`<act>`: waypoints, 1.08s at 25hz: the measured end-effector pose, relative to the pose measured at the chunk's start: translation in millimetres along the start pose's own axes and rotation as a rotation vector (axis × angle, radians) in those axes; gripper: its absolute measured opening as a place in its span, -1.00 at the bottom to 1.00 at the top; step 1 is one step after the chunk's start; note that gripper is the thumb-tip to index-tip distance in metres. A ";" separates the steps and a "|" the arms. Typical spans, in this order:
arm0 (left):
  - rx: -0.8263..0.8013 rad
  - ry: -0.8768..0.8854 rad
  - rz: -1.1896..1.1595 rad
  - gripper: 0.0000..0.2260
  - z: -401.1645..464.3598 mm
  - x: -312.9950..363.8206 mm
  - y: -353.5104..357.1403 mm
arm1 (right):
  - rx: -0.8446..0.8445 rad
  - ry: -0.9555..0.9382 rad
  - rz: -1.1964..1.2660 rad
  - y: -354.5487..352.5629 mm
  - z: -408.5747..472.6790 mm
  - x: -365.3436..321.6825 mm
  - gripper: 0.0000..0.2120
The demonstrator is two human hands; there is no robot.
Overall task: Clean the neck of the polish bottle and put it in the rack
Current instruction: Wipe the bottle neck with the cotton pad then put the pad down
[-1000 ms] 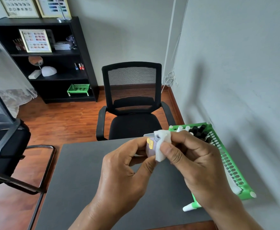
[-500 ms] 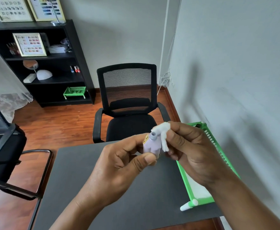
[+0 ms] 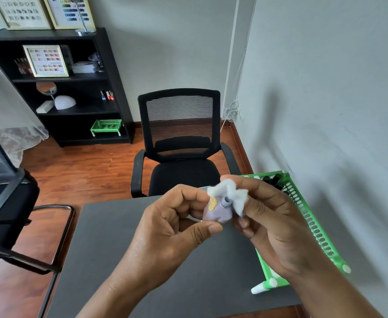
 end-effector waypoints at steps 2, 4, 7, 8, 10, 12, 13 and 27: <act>0.017 0.006 -0.013 -0.75 -1.7 -1.9 -0.9 | 0.028 -0.108 -0.218 0.4 -3.3 -9.8 -0.62; 0.038 0.008 -0.030 -0.75 -3.0 -2.8 -2.0 | 0.027 -0.192 -0.275 3.4 -7.4 -20.4 -0.67; 0.009 0.001 -0.080 -0.77 -2.2 -0.9 -0.6 | 0.050 -0.219 -0.321 3.3 -10.0 -30.7 -0.69; -0.022 -0.004 -0.102 -0.78 -1.6 0.0 1.6 | 0.060 -0.218 -0.352 2.0 -10.6 -32.8 -0.70; -0.078 -0.034 -0.151 -0.84 -0.2 0.2 6.0 | 0.067 -0.219 -0.408 0.7 -11.5 -34.3 -0.70; -0.106 -0.081 -0.210 -0.85 0.6 -2.7 9.4 | 0.067 -0.239 -0.439 3.0 -12.0 -35.8 -0.70; -0.106 -0.105 -0.237 -0.82 0.6 -4.9 10.7 | 0.077 -0.257 -0.452 4.5 -12.4 -37.7 -0.70; -0.084 -0.088 -0.345 -0.69 -0.6 -7.4 11.8 | 0.007 -0.332 -0.606 11.3 -6.3 -33.0 -0.81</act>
Point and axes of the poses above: each hand's wrist, its own z-axis towards the middle knuckle, its own y-axis out of the palm, x = y × z, the point moved 6 cm from there along z, towards the middle knuckle, and after that the axes turned 1 degree about -x, right-handed, at the moved point
